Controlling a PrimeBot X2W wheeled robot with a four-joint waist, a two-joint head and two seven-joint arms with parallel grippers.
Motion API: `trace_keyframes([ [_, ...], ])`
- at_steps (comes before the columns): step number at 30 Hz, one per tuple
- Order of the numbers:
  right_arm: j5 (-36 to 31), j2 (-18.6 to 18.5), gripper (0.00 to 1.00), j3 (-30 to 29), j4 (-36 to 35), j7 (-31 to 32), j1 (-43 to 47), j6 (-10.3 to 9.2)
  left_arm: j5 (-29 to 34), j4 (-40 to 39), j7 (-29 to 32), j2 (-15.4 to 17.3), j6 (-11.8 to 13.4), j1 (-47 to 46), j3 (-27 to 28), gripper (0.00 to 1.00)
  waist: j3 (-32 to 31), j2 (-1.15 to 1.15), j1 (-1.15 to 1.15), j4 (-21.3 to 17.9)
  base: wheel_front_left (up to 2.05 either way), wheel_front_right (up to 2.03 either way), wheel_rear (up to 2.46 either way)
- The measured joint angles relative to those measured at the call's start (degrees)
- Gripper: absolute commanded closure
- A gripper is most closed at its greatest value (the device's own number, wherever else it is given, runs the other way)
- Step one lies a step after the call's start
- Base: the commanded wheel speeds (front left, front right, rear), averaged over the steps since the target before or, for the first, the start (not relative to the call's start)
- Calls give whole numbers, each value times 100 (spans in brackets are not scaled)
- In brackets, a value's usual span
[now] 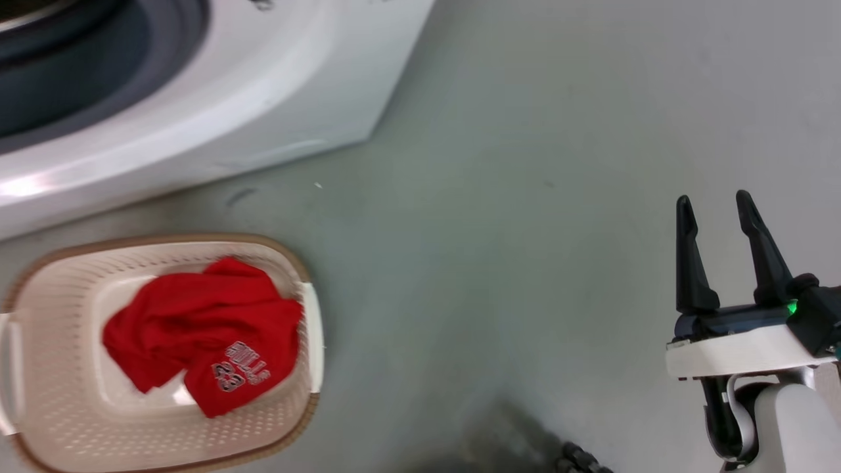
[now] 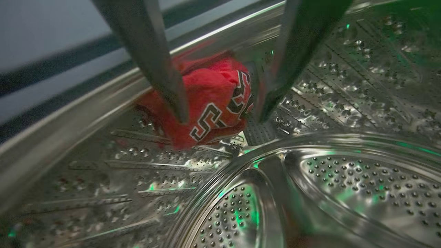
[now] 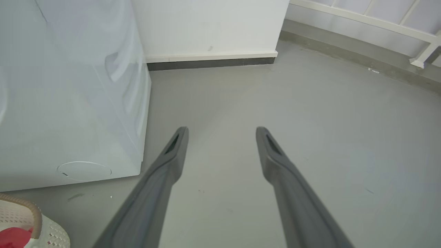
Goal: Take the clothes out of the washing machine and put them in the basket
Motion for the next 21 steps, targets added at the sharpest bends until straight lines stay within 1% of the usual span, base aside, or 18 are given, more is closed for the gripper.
trace_keyframes([
  [3, 130, 1, 0, 131, -32, 0, -36, 1, -223, 463, 661, 208, 0, -787, -47, 0, 304, 0, 0, -206, 0, 0, 0],
  [5, 177, -1, 0, 237, -52, 0, -67, 0, -212, 755, 977, 303, 10, -1263, -51, 0, 495, 0, 0, -348, 0, 0, 0],
  [8, 287, 1, 0, 401, -88, 0, -99, 1, -148, 1230, 1345, 431, 116, -1944, -55, 0, 735, 0, 0, -587, 0, 0, 0],
  [10, 369, 0, 0, 467, -120, 0, -96, 1, -65, 1506, 1573, 425, 166, -2331, -146, 0, 888, 0, 0, -735, 0, 0, 0],
  [13, 398, -1, 0, 485, -172, 0, -76, 0, 101, 1934, 1949, 320, 167, -2658, -433, 0, 1112, 0, 0, -873, 0, 0, 0],
  [15, 441, 0, 0, 509, -197, 0, -71, 1, 215, 2171, 2040, 270, 154, -2822, -577, 0, 1236, 0, 0, -925, 0, 0, 0],
  [18, 488, 1, 0, 531, -213, 0, -68, 1, 425, 2481, 2070, 281, 148, -3091, -768, 0, 1362, 0, 0, -969, 0, 0, 0],
  [21, 528, 1, 0, 567, -233, 0, -63, 1, 494, 2806, 2052, 255, 135, -3217, -865, 0, 1428, 0, 0, -982, 0, 0, 0],
])
